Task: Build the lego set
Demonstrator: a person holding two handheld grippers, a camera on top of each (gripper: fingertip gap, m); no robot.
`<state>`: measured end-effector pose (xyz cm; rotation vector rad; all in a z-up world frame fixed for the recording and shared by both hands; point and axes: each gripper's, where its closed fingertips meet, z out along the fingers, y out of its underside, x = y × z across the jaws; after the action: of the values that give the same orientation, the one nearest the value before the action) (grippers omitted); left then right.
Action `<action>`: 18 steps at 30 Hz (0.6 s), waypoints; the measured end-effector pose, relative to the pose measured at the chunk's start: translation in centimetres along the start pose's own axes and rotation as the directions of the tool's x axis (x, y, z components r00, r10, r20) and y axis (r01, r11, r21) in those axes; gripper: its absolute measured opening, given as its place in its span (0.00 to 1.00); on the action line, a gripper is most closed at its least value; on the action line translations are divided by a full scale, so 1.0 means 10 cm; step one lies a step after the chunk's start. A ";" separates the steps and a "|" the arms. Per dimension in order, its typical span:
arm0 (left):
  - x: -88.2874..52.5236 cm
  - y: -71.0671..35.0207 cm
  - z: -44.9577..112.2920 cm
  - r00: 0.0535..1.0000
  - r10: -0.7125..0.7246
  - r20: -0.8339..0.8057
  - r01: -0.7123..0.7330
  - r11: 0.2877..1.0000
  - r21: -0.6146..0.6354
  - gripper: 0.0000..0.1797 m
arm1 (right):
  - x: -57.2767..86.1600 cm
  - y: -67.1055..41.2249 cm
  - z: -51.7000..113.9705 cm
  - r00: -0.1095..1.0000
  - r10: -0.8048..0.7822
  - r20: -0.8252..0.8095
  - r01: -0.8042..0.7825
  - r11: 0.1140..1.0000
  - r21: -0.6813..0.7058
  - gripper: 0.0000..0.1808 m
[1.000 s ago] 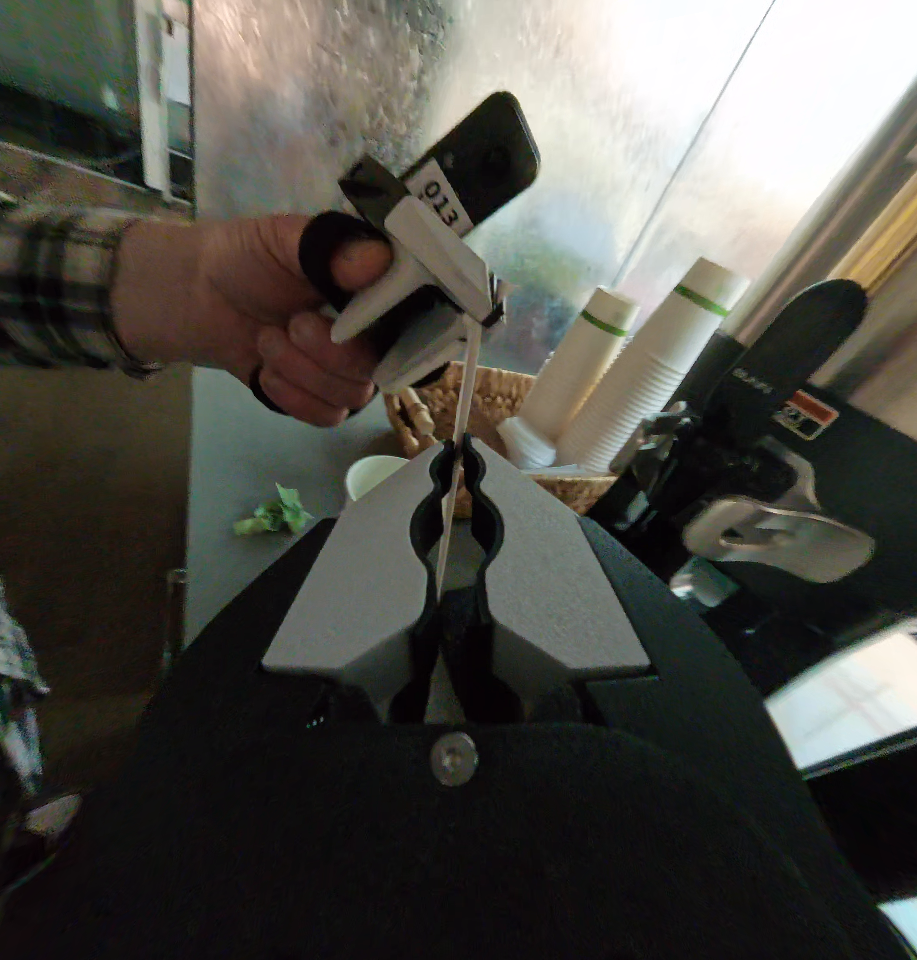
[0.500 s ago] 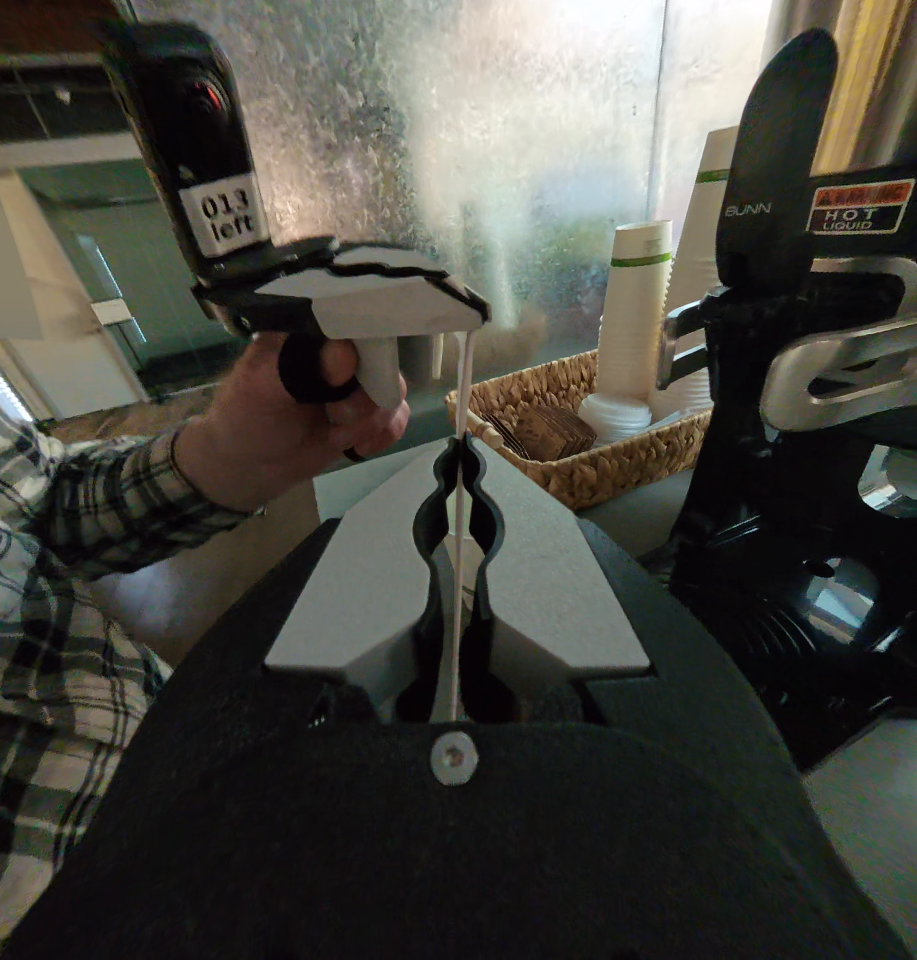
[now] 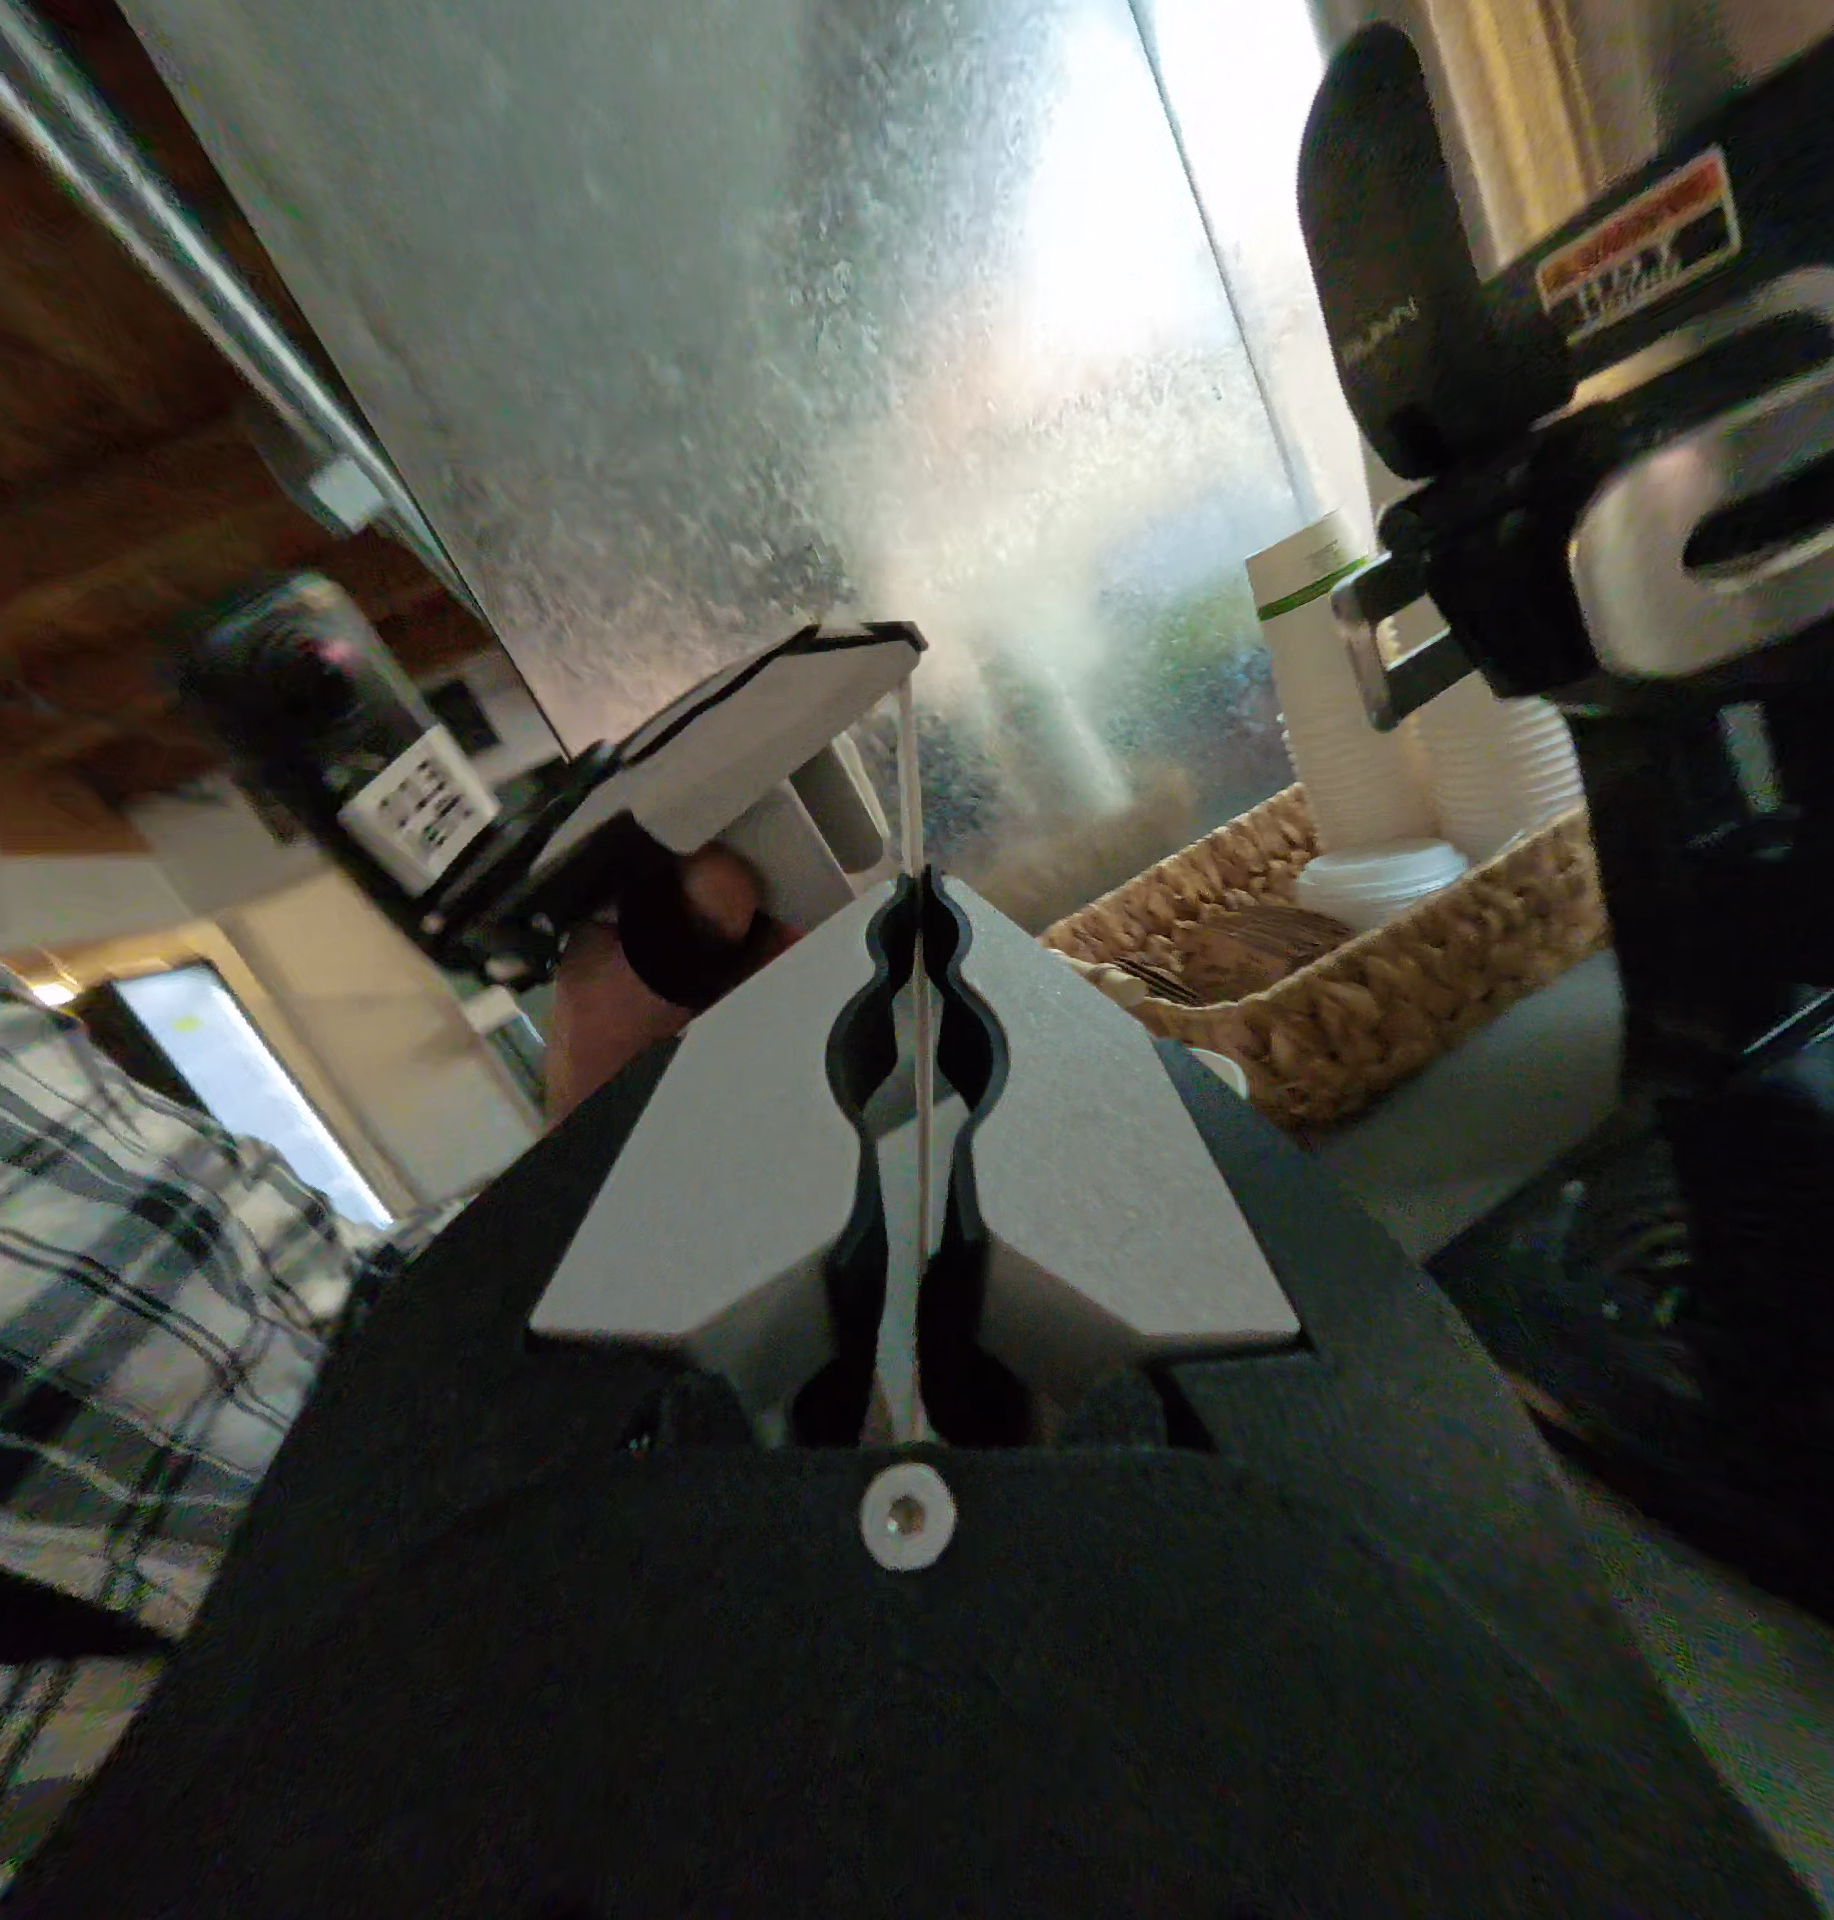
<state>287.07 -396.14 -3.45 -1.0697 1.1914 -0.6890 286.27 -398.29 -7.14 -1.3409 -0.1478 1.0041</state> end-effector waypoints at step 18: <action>0.22 0.20 -0.07 0.975 0.194 -0.111 -0.201 0.978 -0.053 0.00 | 0.13 -0.01 -0.02 1.000 -0.008 -0.001 0.008 1.000 0.004 0.00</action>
<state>286.85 -397.54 -6.19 -0.9608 1.3983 -0.5604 287.20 -397.58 -7.69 -1.3358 -0.1501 0.9971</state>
